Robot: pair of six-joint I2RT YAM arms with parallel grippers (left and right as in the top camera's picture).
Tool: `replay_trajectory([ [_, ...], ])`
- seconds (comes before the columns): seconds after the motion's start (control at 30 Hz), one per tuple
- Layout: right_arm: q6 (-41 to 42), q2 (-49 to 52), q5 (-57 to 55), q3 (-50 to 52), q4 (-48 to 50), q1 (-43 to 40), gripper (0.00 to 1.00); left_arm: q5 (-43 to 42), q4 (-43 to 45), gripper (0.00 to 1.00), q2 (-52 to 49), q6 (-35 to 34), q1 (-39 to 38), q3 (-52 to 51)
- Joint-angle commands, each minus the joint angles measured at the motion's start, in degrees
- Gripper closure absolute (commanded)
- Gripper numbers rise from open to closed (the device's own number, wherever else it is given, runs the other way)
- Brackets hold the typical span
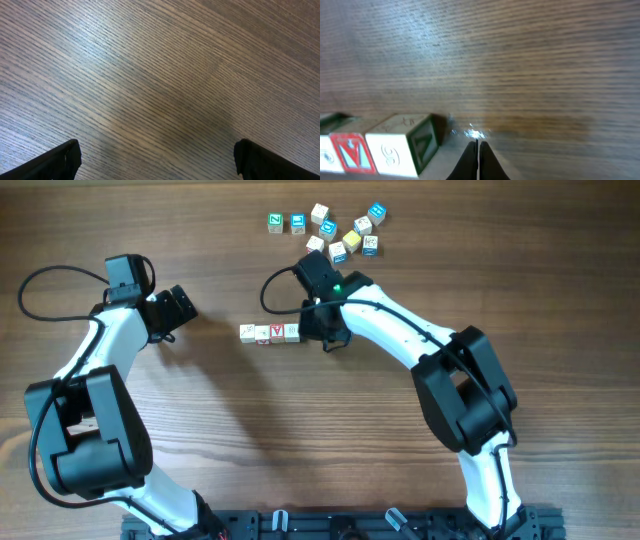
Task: Form a horizontal line
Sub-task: 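Move the right gripper back over the block cluster, then grasp a yellow-bordered block from the cluster with the right gripper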
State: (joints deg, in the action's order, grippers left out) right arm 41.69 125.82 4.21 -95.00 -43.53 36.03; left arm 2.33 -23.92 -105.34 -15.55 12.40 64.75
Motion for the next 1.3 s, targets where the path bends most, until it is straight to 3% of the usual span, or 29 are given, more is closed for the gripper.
replay_trajectory([
  [0.0, -8.61, -0.85, -1.66, -11.93, -7.98, -2.80, 0.96, 0.74, 0.17, 0.00, -0.42, 0.09, 0.15, -0.26],
  [0.13, -20.17, -0.90, -1.68, -37.66, -24.83, -6.43, 0.96, 0.74, 0.15, 0.00, -0.42, 0.09, 0.15, -0.26],
  [0.17, -27.41, -0.90, -2.03, -43.98, -23.06, -7.78, 0.96, 0.74, 0.17, 0.00, -0.42, 0.09, 0.15, -0.26],
  [0.27, -28.39, 0.13, -7.41, -44.00, -15.43, -10.73, 0.94, 0.74, 0.15, 0.00, -0.42, 0.09, 0.15, -0.26],
  [0.33, -28.37, 2.25, -8.37, -44.00, -12.31, -12.37, 0.34, 0.74, 0.17, 0.00, -0.42, 0.09, 0.15, -0.26],
  [0.4, -28.37, 5.97, -8.35, -44.00, -9.49, -13.70, 0.00, 0.74, 0.15, 0.00, -0.42, 0.09, 0.15, -0.26],
  [0.67, -30.99, 19.30, -8.35, -44.00, -3.28, -14.67, 0.02, 0.74, 0.15, 0.00, -0.42, 0.09, 0.15, -0.26],
  [0.83, -31.23, 24.81, -9.86, -44.00, -2.84, -15.02, 0.10, 0.74, 0.15, 0.00, -0.42, 0.09, 0.15, -0.26],
  [1.0, -31.21, 26.60, -9.84, -43.85, -7.67, -15.13, 0.17, 0.74, 0.15, 0.00, -0.42, 0.09, 0.15, -0.26],
  [1.27, -31.23, 26.56, -11.04, -43.85, -18.82, -15.54, 0.17, 0.74, 0.15, 0.00, -0.42, 0.09, 0.15, -0.26],
])
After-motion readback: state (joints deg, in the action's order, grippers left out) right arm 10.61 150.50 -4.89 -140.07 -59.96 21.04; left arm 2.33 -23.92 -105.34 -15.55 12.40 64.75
